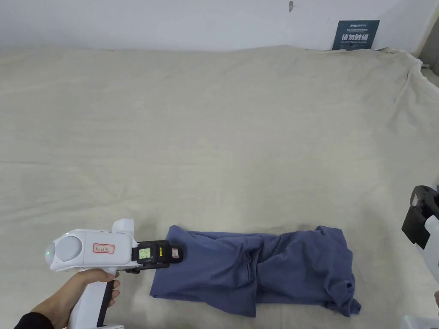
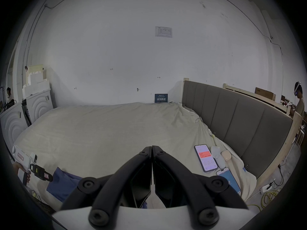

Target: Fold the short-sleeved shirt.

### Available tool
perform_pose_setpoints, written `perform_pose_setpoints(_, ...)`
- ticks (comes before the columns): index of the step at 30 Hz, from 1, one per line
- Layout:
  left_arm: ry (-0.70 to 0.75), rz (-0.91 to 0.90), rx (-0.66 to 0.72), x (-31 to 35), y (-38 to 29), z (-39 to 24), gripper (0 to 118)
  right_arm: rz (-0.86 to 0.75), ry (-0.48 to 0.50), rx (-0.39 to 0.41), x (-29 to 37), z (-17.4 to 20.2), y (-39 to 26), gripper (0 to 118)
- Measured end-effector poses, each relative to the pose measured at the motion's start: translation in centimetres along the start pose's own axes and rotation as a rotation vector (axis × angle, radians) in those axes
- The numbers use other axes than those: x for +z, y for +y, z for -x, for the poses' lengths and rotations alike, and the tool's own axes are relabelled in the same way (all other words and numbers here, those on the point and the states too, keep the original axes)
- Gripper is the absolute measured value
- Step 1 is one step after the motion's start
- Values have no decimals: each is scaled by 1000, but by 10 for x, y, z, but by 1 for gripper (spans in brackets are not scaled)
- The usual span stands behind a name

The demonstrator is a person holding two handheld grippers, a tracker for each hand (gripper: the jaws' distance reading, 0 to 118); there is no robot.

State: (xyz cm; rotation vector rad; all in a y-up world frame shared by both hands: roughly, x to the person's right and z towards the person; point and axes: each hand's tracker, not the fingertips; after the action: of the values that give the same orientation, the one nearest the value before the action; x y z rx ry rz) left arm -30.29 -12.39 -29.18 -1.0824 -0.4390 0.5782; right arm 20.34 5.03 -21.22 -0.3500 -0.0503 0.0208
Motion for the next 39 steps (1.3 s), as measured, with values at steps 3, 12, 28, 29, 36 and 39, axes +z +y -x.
perform_pose_setpoints(3,-13,19,-16,-11,3,7,89,4,-3,2,-2,1,0,0)
perform_pose_setpoints(12,-16,44,-55,-25,10,4,46,6,-15,5,-4,-3,0,0)
perform_pose_setpoints(28,19,19,-19,14,21,2,8,-12,8,3,-3,2,7,0)
perform_pose_setpoints(29,24,26,-17,21,25,5,8,-14,10,4,-3,3,8,0)
perform_pose_setpoints(36,177,-25,23,95,29,29,8,-22,24,5,-3,11,10,0)
perform_pose_setpoints(39,228,-55,58,119,27,39,8,-20,34,3,-5,15,9,0)
